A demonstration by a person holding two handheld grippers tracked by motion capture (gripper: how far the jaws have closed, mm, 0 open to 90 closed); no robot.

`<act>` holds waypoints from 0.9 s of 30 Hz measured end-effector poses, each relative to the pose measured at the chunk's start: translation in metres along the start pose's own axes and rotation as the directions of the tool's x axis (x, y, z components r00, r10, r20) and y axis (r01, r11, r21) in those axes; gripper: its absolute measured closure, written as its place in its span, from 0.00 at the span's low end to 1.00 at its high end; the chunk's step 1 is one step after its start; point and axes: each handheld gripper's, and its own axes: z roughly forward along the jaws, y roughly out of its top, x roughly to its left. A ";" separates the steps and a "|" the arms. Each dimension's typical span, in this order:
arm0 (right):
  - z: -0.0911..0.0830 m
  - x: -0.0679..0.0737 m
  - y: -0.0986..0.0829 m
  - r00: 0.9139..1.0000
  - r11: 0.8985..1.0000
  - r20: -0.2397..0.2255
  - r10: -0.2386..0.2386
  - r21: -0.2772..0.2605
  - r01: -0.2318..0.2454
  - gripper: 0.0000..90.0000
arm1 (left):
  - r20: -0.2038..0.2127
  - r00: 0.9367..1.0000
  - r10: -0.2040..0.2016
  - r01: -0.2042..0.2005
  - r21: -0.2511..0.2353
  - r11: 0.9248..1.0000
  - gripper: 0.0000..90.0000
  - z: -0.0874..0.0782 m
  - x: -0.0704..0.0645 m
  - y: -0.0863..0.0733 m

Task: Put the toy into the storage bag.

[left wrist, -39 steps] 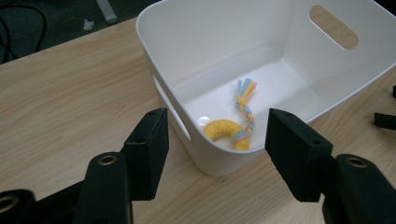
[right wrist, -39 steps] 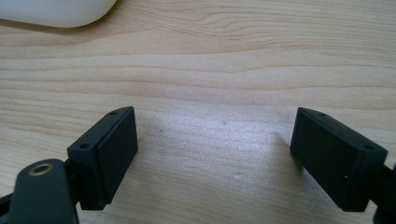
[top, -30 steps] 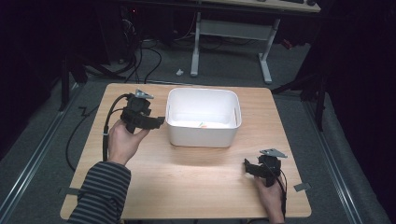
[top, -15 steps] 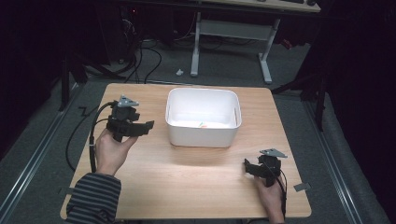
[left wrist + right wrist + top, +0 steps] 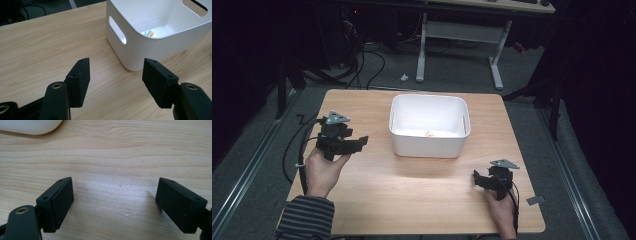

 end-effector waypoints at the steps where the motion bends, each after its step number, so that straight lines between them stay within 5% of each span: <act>1: 0.000 0.000 0.000 1.000 1.000 0.000 -0.001 0.000 0.001 0.17 | -0.002 1.000 -0.005 0.005 -0.003 1.000 0.44 -0.001 0.001 -0.002; 27: 0.000 0.000 0.000 1.000 1.000 0.000 0.000 0.000 0.000 0.17 | 0.002 0.995 -0.102 0.102 0.018 0.995 0.44 0.006 0.017 -0.044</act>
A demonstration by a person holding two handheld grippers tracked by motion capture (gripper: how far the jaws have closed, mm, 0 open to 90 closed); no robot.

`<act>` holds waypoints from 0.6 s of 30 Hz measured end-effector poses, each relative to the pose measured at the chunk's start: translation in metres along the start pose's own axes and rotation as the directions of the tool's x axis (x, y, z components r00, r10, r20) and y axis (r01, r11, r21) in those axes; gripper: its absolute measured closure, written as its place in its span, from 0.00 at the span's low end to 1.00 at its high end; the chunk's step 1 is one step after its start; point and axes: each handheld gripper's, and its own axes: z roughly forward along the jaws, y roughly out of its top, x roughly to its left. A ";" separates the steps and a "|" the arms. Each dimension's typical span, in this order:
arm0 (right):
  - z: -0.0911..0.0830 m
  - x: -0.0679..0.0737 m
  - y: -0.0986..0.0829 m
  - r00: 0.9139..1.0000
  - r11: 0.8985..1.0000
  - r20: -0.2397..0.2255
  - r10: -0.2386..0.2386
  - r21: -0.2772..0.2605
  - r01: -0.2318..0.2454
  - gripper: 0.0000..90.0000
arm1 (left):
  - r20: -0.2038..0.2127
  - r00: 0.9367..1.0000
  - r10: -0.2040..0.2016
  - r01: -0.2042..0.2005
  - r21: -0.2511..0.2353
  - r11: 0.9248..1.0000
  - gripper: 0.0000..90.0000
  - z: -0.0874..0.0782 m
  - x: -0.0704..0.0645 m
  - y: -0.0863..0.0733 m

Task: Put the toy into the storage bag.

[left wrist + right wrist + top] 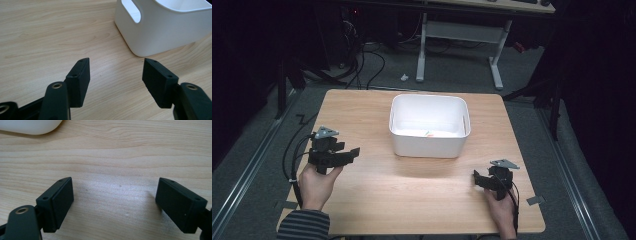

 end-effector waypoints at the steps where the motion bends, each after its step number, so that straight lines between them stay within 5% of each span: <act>1: 0.000 0.000 0.000 1.000 1.000 -0.001 0.000 0.001 0.000 0.17 | 0.001 1.000 0.000 0.000 0.001 1.000 0.44 0.000 0.000 -0.001; 18: 0.000 0.000 0.000 1.000 1.000 -0.002 0.000 0.000 0.000 0.17 | 0.010 0.999 -0.045 0.045 0.037 0.998 0.44 0.016 0.006 -0.023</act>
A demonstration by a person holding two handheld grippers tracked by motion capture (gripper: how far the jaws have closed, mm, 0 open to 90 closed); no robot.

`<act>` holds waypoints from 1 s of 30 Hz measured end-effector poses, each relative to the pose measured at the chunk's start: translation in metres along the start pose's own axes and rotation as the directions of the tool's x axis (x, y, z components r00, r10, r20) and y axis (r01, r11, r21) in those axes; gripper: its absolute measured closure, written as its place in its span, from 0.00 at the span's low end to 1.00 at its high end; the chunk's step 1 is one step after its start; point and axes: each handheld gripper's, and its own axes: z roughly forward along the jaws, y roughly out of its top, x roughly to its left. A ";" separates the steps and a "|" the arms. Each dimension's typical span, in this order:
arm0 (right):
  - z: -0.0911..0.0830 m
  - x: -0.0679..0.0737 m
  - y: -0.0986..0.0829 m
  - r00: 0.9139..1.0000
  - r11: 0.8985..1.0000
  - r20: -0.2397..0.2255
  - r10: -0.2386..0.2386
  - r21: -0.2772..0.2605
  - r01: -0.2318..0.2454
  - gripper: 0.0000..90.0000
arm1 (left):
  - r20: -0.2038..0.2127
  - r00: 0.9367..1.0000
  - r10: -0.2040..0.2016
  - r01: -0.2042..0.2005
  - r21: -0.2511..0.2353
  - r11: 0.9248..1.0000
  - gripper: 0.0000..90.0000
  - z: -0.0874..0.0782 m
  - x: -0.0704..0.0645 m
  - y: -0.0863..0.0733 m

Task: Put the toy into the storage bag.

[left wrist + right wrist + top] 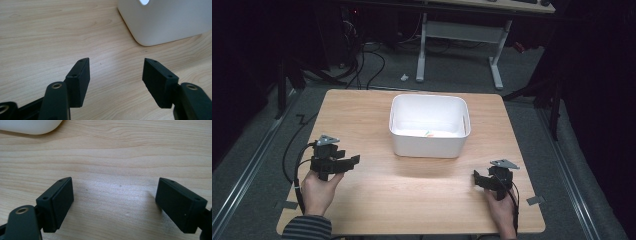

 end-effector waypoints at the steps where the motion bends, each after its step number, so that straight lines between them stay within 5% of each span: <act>1: 0.000 0.000 0.000 1.000 1.000 0.000 0.000 0.000 0.000 0.17 | 0.001 1.000 -0.002 0.002 0.002 1.000 0.44 0.001 0.000 -0.001; 30: 0.000 0.000 0.000 1.000 1.000 0.001 -0.001 -0.001 0.001 0.17 | -0.006 1.000 -0.030 0.031 0.091 0.995 0.45 0.036 0.001 -0.035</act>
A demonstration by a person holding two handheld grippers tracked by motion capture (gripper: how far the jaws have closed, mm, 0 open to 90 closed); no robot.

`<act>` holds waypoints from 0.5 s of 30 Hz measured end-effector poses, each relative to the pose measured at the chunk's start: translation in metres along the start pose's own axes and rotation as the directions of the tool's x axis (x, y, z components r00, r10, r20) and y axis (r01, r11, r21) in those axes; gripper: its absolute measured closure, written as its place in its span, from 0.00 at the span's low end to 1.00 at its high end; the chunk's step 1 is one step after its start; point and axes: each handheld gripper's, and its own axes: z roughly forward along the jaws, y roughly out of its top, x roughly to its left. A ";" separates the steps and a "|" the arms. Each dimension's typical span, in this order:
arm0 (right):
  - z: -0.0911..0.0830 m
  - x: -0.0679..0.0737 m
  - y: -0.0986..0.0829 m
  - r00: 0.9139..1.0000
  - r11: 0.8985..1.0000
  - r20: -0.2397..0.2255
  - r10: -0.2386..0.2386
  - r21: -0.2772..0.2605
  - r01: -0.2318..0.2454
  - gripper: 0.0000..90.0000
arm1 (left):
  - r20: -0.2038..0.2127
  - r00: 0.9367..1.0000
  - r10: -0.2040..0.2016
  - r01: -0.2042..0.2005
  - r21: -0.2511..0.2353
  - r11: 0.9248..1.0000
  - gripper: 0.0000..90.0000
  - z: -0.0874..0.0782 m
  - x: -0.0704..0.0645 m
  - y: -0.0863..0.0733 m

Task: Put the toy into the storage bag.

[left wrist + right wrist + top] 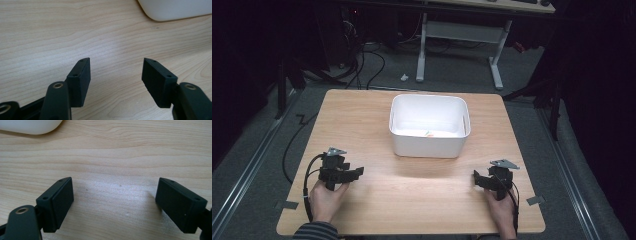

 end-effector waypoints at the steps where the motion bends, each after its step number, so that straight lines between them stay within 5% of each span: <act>1: 0.000 0.000 0.000 1.000 1.000 -0.001 0.000 0.000 0.000 0.17 | -0.002 1.000 0.003 -0.003 0.003 1.000 0.45 0.001 0.000 -0.001; 15: 0.000 0.000 0.000 1.000 1.000 0.001 0.000 0.002 0.000 0.17 | 0.023 1.000 -0.015 0.014 0.027 1.000 0.45 0.020 -0.004 -0.006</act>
